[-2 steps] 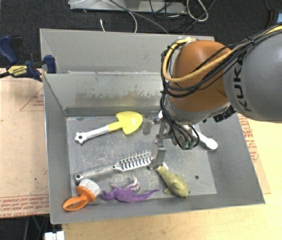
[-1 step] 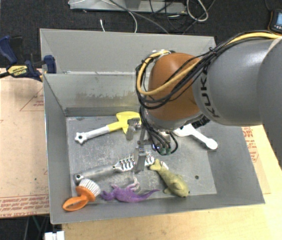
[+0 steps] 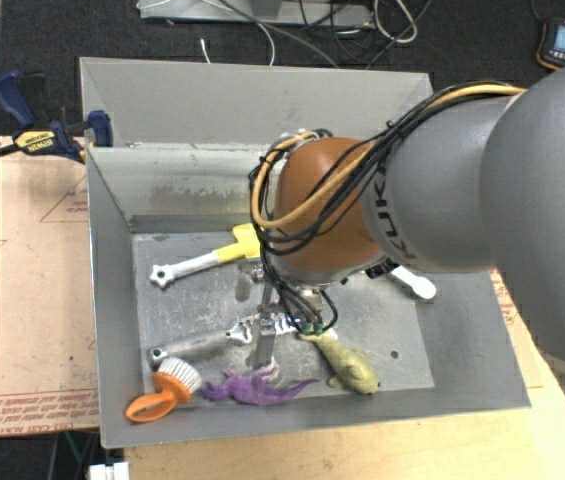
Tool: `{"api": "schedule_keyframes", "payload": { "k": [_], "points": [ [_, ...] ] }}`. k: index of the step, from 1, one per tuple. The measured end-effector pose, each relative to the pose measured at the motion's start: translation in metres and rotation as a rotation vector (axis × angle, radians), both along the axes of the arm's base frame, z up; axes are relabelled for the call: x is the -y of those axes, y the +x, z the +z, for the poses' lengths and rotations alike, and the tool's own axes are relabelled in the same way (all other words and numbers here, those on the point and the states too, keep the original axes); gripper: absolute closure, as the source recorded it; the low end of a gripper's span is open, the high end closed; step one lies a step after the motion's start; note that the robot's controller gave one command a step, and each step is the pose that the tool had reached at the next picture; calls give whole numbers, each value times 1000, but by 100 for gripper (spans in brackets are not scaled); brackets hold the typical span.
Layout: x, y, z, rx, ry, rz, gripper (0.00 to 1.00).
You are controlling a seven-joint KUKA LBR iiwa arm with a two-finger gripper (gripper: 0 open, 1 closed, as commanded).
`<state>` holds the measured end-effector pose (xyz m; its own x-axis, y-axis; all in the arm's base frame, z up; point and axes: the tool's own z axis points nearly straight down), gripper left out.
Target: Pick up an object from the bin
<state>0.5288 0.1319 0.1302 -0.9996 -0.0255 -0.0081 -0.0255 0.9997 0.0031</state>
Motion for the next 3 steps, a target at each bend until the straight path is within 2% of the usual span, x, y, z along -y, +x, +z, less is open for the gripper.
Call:
{"api": "schedule_keyframes", "payload": {
  "k": [1, 2, 3],
  "points": [
    [46, -17, -51, 0, -1, 115, 0],
    [25, -14, -47, 10, -1, 303, 0],
    [36, -15, 62, 3, 0, 186, 0]
  ]
}}
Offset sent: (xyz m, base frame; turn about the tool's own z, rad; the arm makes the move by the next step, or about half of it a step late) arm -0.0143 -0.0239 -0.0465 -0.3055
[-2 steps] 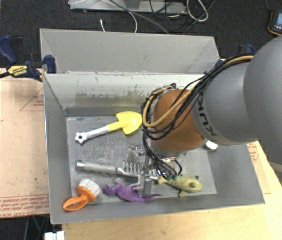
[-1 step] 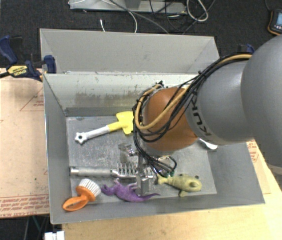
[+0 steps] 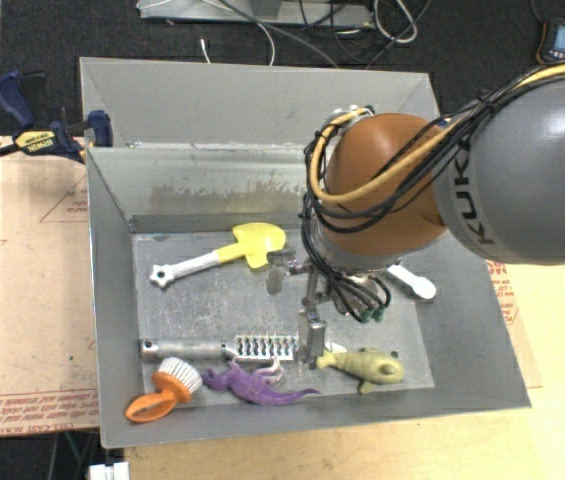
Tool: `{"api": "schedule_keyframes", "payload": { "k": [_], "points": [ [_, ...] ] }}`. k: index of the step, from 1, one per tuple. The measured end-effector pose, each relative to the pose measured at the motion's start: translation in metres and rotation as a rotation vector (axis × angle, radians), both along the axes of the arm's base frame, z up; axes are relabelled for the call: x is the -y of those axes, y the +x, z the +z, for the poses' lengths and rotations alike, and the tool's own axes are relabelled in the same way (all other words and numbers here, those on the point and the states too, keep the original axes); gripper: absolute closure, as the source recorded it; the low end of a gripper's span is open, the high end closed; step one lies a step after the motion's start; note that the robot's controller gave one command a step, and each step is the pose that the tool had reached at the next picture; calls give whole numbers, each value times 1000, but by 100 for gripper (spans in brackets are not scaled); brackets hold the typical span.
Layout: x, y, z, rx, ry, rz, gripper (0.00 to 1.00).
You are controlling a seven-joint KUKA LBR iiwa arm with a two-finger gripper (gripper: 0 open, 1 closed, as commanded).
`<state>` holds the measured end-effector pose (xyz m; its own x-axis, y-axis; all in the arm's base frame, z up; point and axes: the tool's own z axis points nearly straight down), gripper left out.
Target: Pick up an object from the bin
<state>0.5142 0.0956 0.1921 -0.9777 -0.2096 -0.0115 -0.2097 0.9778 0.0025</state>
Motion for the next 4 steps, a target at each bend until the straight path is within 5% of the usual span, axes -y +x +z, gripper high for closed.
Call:
{"api": "schedule_keyframes", "payload": {
  "k": [1, 2, 3, 4],
  "points": [
    [-3, -6, -101, 5, 2, 75, 0],
    [4, -13, -80, 15, 3, 66, 0],
    [4, -4, -116, 8, 4, 66, 0],
    [11, 5, -92, 22, 5, 48, 0]
  ]
}}
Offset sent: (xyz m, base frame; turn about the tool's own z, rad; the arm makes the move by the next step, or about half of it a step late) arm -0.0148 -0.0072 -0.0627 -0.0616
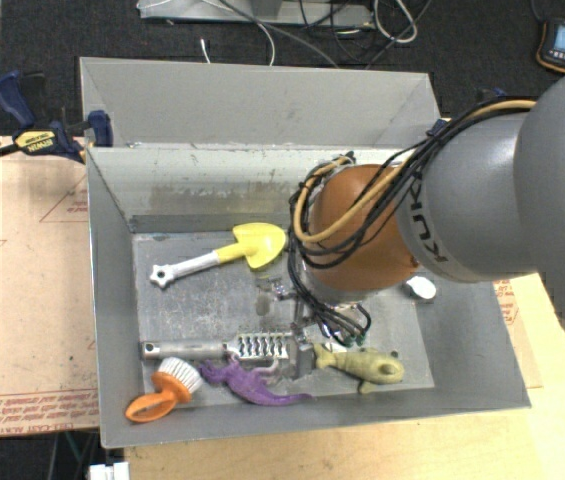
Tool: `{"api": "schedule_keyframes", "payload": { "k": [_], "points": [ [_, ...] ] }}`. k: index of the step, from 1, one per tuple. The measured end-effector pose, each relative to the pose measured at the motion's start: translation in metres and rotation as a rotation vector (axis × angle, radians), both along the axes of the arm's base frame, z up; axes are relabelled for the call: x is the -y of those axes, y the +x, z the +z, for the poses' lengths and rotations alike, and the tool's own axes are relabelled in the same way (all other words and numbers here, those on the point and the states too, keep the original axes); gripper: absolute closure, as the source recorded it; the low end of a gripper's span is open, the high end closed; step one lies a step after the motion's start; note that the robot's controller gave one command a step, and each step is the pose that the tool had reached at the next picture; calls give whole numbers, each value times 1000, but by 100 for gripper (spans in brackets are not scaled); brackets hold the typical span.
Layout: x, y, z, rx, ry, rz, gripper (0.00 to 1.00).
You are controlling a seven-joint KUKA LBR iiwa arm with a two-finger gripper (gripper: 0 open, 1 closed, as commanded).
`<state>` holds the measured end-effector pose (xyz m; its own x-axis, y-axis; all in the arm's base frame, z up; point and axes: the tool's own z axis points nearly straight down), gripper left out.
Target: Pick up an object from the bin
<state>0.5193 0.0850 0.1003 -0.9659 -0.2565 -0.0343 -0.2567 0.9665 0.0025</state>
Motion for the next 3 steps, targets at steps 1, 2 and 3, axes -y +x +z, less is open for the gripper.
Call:
{"api": "schedule_keyframes", "payload": {
  "k": [1, 2, 3],
  "points": [
    [-9, 0, 80, -4, 1, 19, 0],
    [23, 4, -12, -13, 3, -140, 0],
    [-9, -23, 8, -4, 1, 37, 0]
  ]
}}
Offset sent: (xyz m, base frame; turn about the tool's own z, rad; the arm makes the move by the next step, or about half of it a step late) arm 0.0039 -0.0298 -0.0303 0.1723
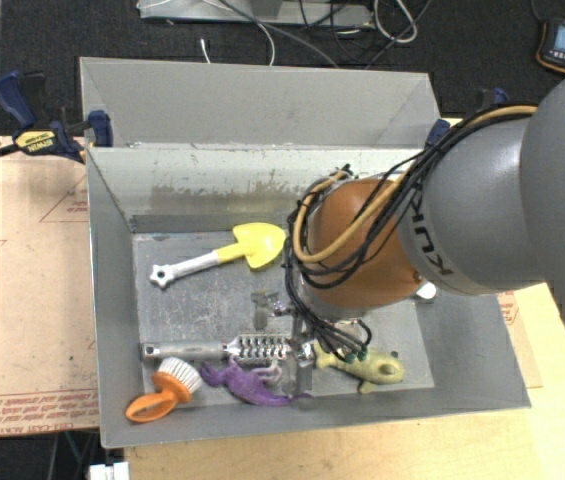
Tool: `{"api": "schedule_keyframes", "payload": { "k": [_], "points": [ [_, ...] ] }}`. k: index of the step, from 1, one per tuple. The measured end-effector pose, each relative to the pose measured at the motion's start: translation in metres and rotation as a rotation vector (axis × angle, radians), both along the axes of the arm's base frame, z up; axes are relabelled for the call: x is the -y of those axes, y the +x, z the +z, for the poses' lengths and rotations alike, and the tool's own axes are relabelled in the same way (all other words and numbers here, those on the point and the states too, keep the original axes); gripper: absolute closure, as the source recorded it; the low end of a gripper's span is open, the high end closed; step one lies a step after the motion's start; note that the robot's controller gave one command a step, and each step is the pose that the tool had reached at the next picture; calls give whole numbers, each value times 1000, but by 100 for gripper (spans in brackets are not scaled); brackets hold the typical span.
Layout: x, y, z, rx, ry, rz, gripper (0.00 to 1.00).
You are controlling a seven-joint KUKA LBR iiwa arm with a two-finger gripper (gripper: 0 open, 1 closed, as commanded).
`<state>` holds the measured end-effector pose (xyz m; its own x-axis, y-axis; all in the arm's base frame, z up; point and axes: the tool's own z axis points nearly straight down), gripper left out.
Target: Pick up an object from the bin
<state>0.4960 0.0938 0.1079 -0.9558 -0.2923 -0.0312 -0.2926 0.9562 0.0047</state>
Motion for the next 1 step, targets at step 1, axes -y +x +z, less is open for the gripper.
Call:
{"api": "schedule_keyframes", "payload": {
  "k": [1],
  "points": [
    [63, -11, -38, 1, 5, -257, 0]
  ]
}}
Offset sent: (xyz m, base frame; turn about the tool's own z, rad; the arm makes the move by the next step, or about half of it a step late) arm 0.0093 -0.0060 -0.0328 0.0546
